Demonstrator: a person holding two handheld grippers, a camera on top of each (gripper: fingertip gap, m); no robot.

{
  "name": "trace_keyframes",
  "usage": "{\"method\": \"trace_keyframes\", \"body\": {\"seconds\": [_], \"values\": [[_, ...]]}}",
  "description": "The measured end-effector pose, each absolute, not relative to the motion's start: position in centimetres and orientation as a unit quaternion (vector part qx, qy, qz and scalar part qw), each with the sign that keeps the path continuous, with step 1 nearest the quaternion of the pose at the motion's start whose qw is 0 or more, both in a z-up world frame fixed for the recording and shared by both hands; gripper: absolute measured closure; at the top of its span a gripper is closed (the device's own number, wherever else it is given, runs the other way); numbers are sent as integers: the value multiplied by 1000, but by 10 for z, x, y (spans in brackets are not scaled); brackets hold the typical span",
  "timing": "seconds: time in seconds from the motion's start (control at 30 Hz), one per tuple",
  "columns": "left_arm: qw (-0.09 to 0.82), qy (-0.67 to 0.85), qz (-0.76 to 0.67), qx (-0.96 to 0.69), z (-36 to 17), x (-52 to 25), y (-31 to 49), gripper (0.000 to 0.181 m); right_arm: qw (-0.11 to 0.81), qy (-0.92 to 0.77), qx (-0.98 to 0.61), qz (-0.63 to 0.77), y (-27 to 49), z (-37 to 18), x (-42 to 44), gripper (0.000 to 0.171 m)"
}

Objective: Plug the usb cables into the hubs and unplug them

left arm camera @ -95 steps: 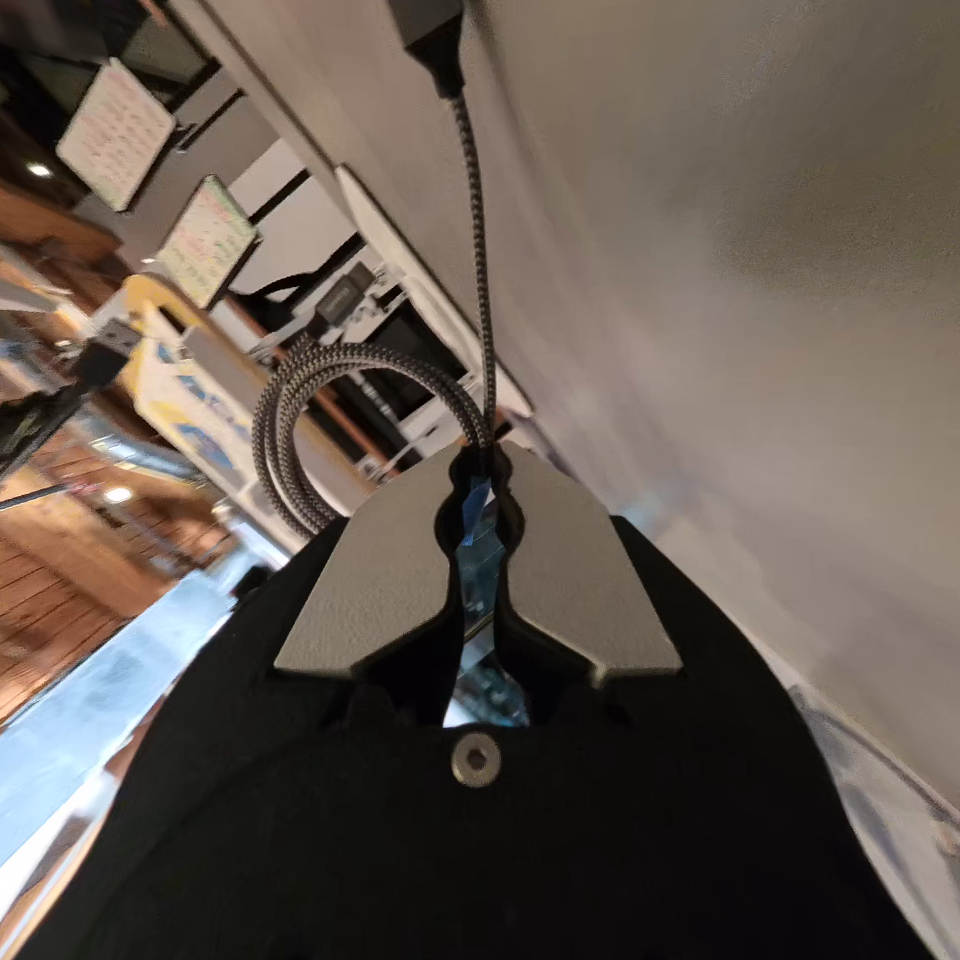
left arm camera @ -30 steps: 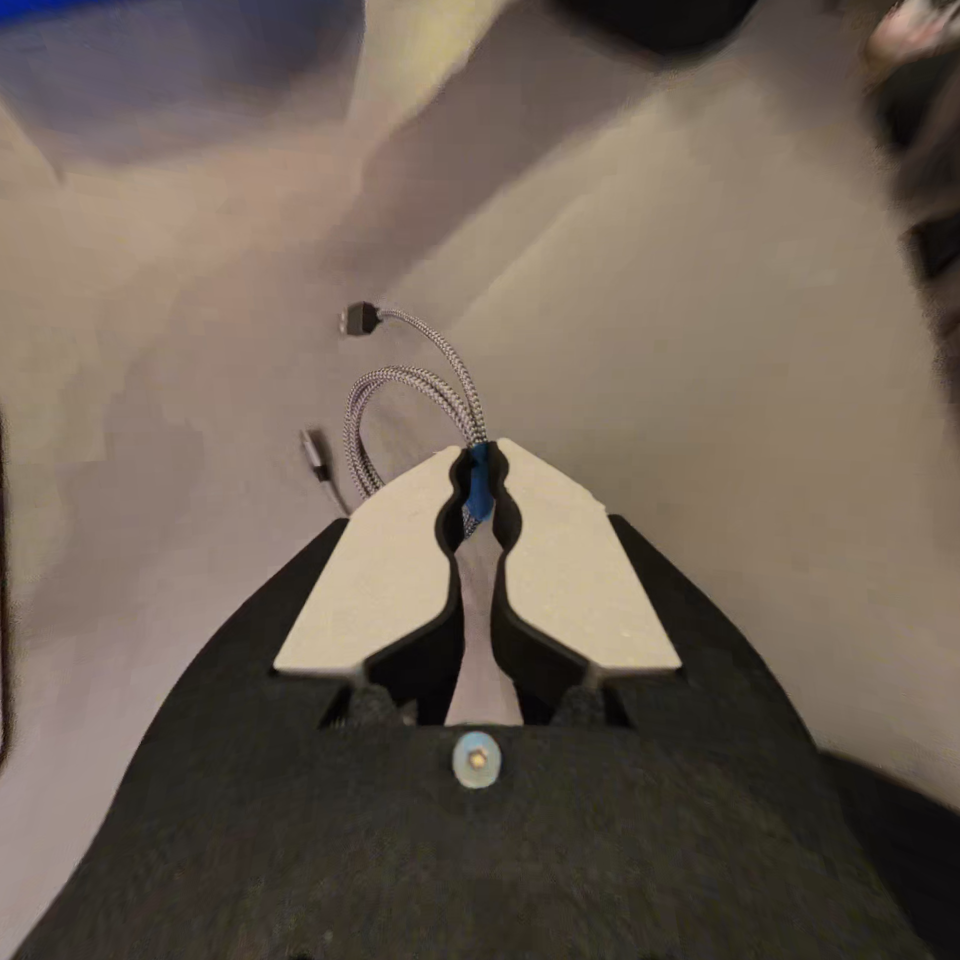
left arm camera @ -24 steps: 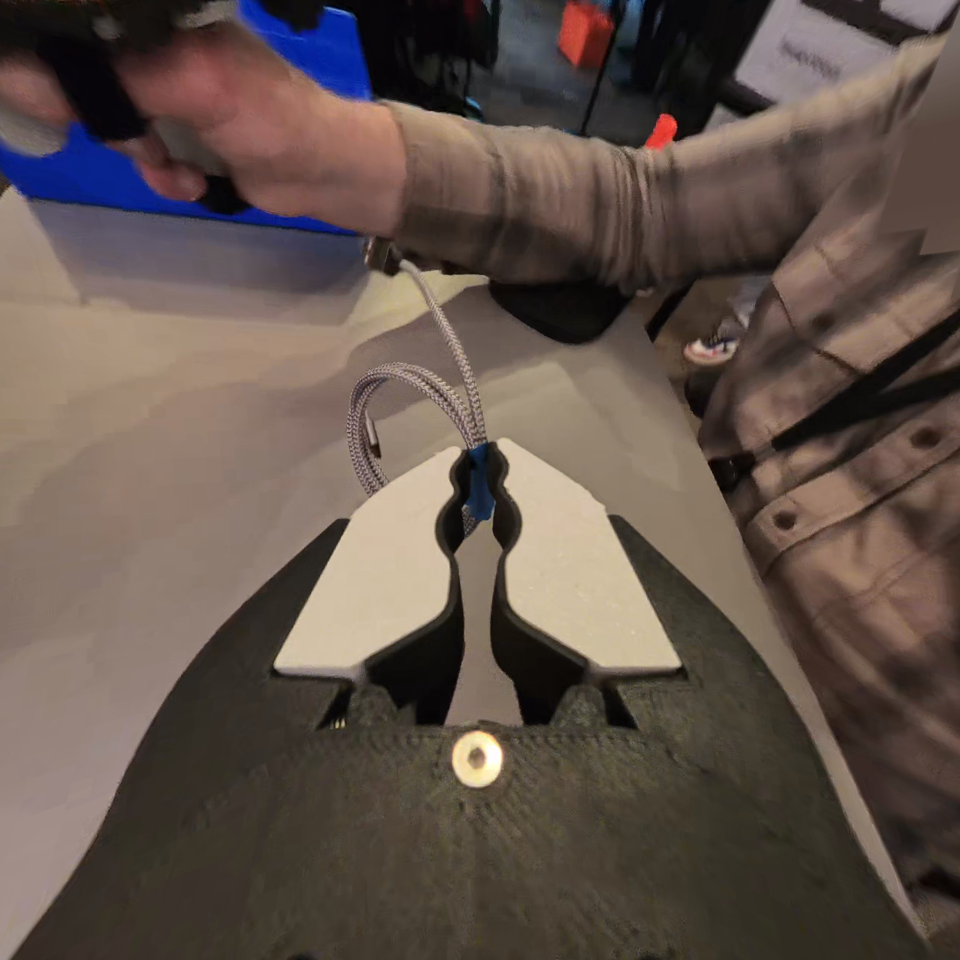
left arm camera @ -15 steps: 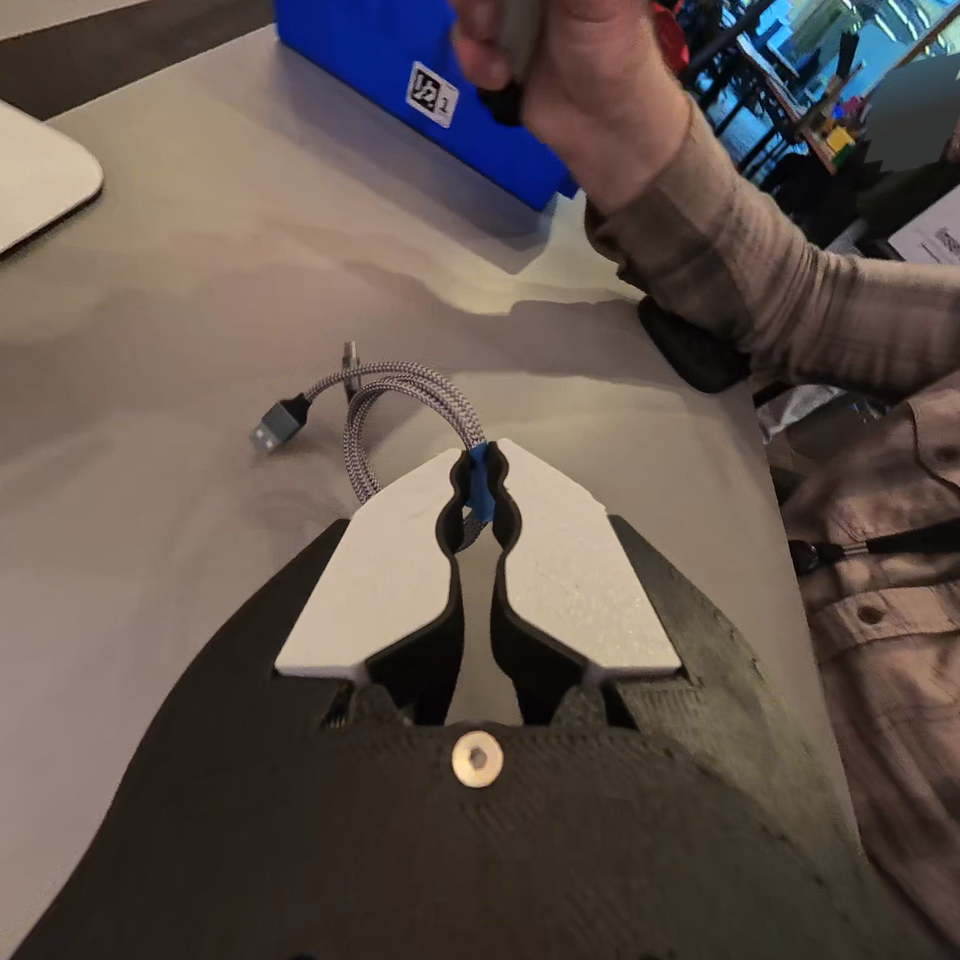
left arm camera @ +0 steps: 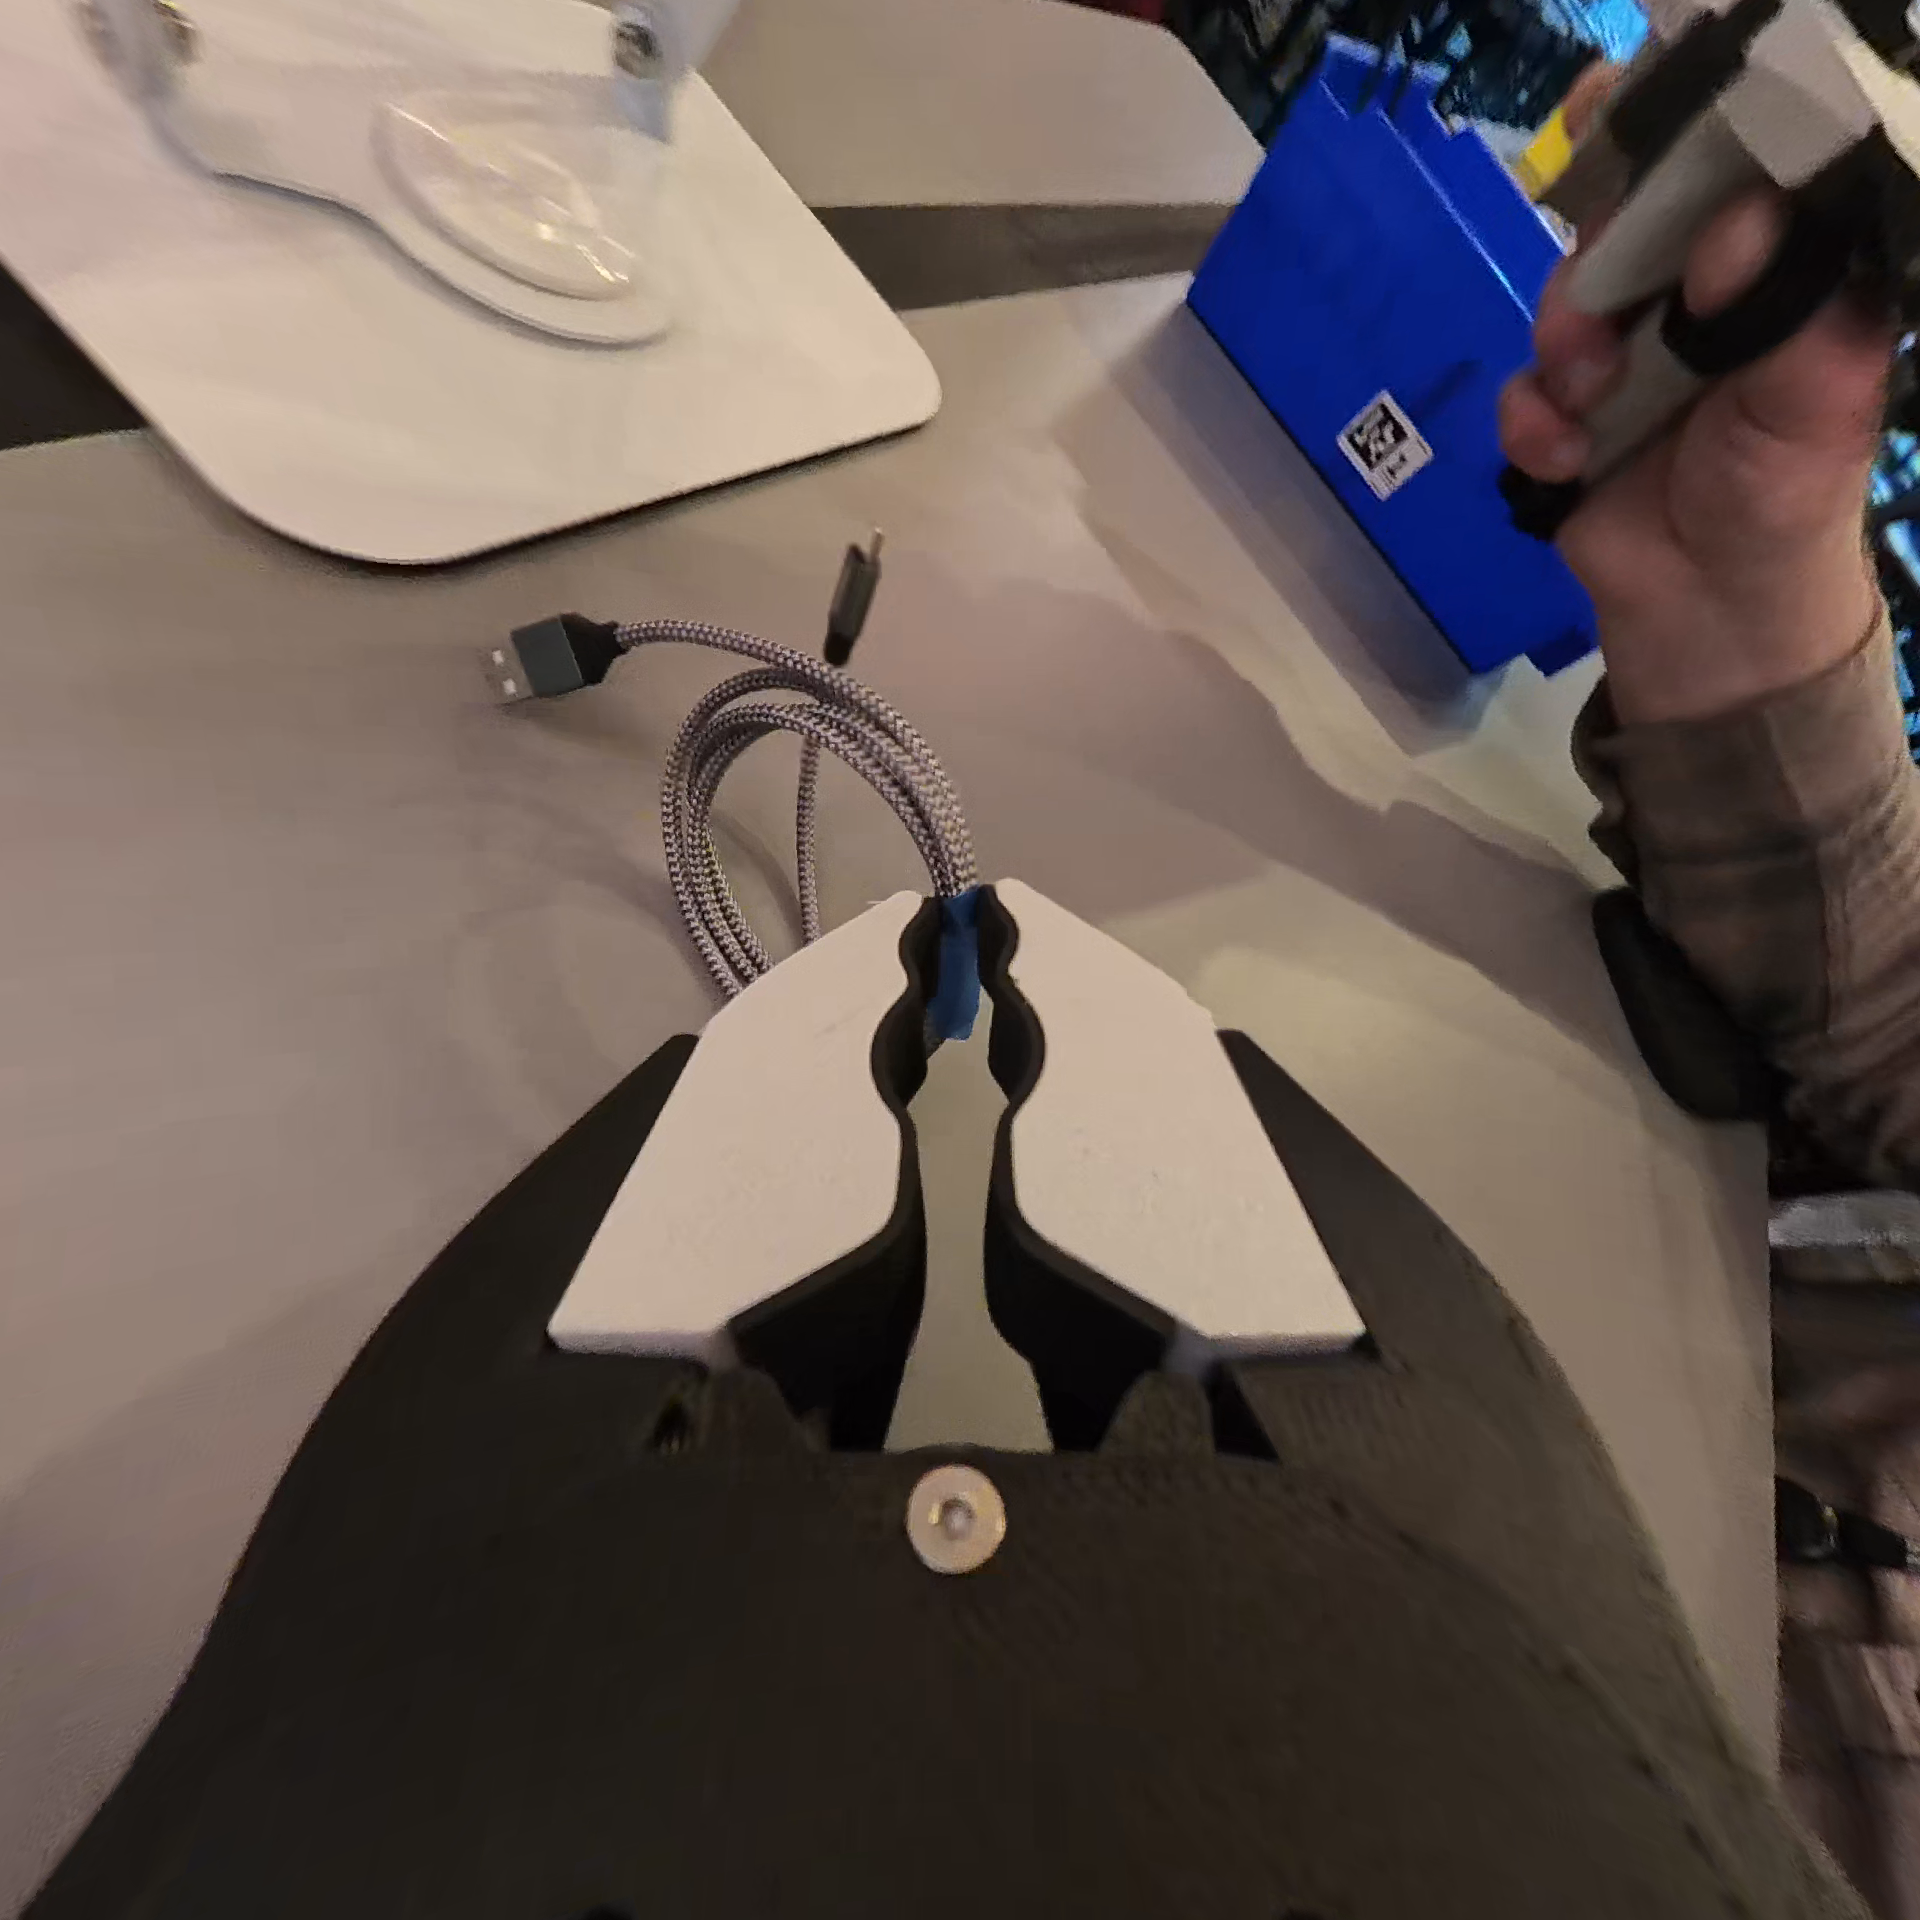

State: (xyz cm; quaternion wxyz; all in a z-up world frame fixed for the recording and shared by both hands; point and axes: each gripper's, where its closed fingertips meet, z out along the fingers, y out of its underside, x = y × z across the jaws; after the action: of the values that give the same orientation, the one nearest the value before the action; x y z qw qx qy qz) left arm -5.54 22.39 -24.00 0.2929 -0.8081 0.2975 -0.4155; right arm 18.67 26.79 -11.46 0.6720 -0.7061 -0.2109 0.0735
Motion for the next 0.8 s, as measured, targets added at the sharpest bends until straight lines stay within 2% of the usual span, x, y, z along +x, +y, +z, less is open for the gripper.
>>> {"method": "trace_keyframes", "body": {"seconds": [0.13, 0.33, 0.47, 0.7, 0.8], "values": [[304, 303, -407, -806, -237, -59, 224, 175, 673, -211, -705, 74, 268, -113, 187, 109], [250, 404, -502, -722, -201, 26, 133, 176, 670, -205, -709, 77, 270, -116, 190, 109], [205, 379, -520, -737, -220, 38, 125, 175, 671, -201, -709, 81, 269, -115, 191, 109], [240, 311, -393, -831, -273, -17, 179, 167, 672, -205, -707, 84, 268, -113, 188, 109], [291, 345, -308, -837, -268, -29, 194, 146, 671, -205, -708, 83, 268, -115, 189, 109]]}}
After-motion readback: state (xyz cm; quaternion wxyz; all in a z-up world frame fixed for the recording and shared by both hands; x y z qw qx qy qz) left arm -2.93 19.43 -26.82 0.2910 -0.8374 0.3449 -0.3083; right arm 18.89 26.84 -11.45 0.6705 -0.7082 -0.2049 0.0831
